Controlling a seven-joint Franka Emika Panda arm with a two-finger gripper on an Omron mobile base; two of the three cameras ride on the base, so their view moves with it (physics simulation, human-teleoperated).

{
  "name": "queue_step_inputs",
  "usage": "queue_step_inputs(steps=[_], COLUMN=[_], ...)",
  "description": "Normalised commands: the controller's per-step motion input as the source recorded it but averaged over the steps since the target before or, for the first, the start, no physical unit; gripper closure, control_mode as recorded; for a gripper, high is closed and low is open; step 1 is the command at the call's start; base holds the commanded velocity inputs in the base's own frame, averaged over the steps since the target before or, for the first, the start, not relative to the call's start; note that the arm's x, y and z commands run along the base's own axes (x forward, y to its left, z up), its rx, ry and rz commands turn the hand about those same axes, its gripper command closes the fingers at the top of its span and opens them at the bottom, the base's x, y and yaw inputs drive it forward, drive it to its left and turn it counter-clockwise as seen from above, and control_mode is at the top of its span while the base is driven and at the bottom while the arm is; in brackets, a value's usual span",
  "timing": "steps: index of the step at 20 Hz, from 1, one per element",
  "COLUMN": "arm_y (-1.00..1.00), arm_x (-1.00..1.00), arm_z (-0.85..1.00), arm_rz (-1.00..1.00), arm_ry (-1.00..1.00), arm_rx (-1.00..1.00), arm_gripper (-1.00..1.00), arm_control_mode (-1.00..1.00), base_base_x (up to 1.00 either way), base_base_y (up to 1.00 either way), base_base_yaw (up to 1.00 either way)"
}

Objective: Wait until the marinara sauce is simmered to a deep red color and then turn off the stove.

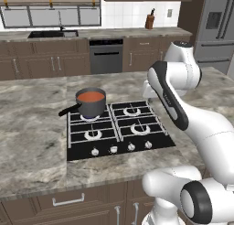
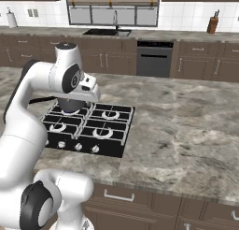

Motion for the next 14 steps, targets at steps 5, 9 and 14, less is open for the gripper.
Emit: queue_step_inputs(steps=[5,9,14], arm_y=[0.0,0.0,0.0], arm_x=[0.0,0.0,0.0], arm_z=[0.0,0.0,0.0], arm_rz=[0.0,0.0,0.0], arm_ry=[0.0,0.0,0.0], arm_rx=[0.0,0.0,0.0], arm_gripper=[-1.0,-1.0,-1.0], arm_control_mode=[-1.0,-1.0,-1.0], base_base_x=[0.0,0.0,0.0], base_base_y=[0.0,0.0,0.0], base_base_yaw=[0.0,0.0,0.0])
